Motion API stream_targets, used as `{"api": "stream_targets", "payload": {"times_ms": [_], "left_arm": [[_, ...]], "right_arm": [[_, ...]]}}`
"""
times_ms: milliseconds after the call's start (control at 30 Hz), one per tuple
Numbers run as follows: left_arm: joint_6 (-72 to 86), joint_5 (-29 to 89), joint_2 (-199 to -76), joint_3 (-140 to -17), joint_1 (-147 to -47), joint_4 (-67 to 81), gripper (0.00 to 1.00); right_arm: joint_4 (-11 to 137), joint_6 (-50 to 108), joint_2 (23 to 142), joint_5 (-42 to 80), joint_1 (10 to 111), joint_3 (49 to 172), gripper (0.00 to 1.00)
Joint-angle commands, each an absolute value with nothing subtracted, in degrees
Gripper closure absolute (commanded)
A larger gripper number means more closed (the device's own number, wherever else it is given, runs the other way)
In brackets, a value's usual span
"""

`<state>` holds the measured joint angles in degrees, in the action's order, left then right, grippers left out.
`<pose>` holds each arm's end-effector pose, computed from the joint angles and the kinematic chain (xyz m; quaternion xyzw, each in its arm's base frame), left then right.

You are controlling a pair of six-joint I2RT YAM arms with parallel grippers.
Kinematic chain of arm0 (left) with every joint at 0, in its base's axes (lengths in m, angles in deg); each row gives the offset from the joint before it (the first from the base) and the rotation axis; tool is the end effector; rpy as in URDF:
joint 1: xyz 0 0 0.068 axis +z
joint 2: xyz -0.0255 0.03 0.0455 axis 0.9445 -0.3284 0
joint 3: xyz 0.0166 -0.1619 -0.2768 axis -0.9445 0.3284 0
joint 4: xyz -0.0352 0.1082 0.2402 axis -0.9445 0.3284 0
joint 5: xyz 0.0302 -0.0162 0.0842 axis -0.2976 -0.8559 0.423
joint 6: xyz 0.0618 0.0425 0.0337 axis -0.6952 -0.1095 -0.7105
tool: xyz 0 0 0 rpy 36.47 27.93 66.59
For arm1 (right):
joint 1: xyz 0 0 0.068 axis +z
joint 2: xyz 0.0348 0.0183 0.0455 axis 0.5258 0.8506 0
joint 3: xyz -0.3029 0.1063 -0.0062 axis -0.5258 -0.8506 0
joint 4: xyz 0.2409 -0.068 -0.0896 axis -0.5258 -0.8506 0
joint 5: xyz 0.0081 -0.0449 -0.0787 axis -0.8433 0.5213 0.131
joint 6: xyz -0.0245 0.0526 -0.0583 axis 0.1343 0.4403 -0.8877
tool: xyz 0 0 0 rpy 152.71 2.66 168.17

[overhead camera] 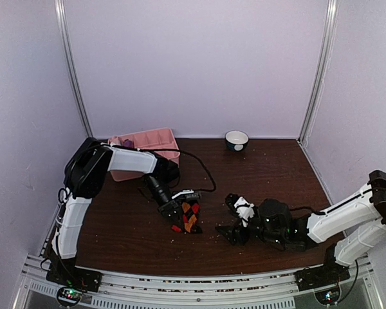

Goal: Roll the socks
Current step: Roll the sock at the center of the board.

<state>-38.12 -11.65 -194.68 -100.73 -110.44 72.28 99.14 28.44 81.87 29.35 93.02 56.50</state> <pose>0.3061 -0.3245 0.1192 -0.5029 -0.7498 0.4152 0.1117 0.1387 0.2454 0.1804 -0.3753 0.7485 0.2855 0.4662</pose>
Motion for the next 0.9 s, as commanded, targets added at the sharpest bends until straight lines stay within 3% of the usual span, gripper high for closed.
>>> {"api": "stream_targets", "payload": {"times_ms": [0,400,867], "left_arm": [[-37.91,-8.18,-199.56,-100.86,-110.64,75.83,1.0],[-41.14,-9.29,-200.73,-100.81,-110.84,79.06,1.0],[-39.27,-6.06,-200.87,-100.72,-110.88,77.48,1.0]], "right_arm": [[105.34,16.53,85.73,18.41,94.85,58.78,0.31],[88.73,4.0,100.7,3.8,95.8,78.29,0.47],[86.27,-7.27,108.72,10.51,95.52,84.77,0.56]]}}
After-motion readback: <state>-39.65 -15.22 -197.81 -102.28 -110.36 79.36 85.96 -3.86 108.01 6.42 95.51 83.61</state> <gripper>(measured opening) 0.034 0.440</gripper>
